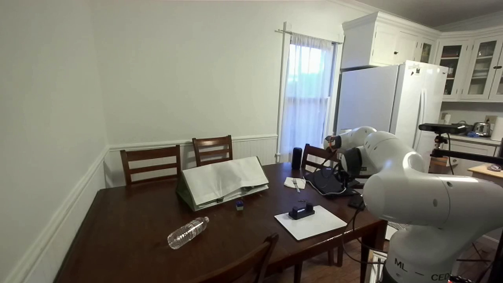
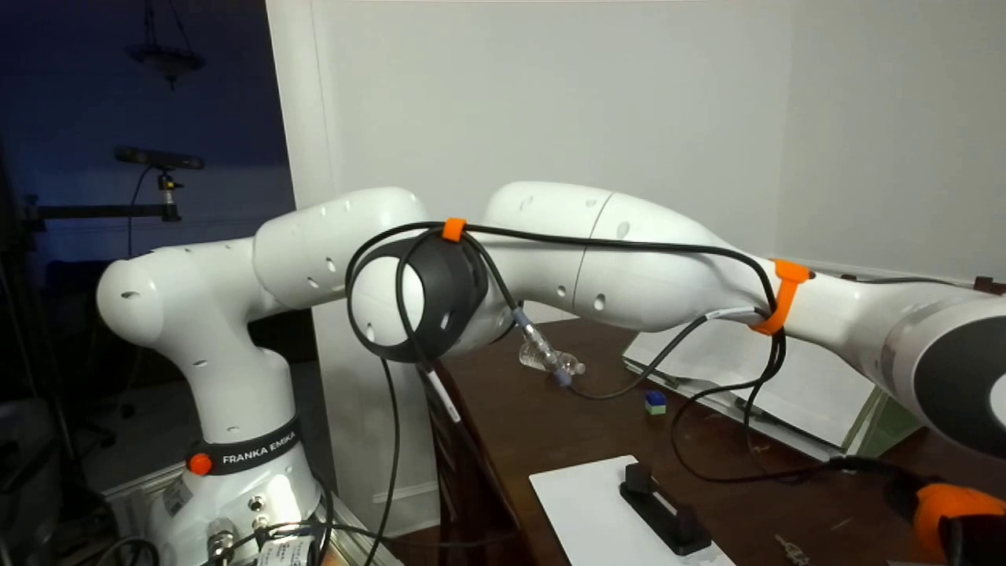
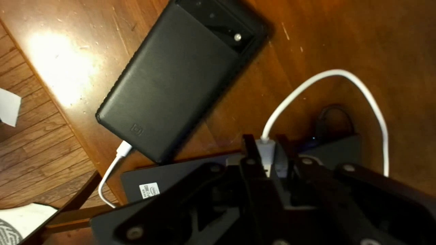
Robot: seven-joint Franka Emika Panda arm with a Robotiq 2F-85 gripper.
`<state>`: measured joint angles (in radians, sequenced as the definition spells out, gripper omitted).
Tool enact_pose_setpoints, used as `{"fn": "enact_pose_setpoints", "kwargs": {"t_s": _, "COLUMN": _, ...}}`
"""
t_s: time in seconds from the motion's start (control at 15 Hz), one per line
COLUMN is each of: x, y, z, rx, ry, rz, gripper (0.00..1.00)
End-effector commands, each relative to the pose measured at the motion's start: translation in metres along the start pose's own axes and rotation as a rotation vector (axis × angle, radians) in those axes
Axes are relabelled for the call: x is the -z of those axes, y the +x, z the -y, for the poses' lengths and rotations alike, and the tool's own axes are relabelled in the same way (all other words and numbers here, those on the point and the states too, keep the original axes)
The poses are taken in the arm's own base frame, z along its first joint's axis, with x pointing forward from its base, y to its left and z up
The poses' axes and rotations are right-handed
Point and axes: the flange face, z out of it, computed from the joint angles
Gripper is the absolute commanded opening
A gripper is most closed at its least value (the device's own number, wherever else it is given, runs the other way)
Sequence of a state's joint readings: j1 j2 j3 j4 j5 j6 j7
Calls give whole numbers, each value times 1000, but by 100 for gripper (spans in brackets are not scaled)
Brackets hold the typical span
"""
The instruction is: Unplug from the white cable from the black laptop
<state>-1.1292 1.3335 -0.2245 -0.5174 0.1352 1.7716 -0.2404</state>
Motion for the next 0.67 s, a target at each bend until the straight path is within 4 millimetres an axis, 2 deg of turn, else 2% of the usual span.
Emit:
{"fn": "enact_pose_setpoints", "kwargs": {"t_s": 0.0, "x": 22, "y": 5, "z": 8, "rx": -81, "ry": 31, "rz": -49, "gripper": 4}}
{"fn": "enact_pose_setpoints", "kwargs": {"t_s": 0.2, "x": 19, "y": 20, "z": 24, "rx": -87, "ry": 51, "rz": -156, "gripper": 6}}
{"fn": "enact_pose_setpoints", "kwargs": {"t_s": 0.27, "x": 16, "y": 23, "z": 30, "rx": -87, "ry": 55, "rz": -179, "gripper": 43}}
{"fn": "enact_pose_setpoints", "kwargs": {"t_s": 0.4, "x": 8, "y": 29, "z": 40, "rx": -89, "ry": 63, "rz": -221, "gripper": 50}}
{"fn": "enact_pose_setpoints", "kwargs": {"t_s": 0.6, "x": 3, "y": 33, "z": 49, "rx": -74, "ry": 76, "rz": -258, "gripper": 70}}
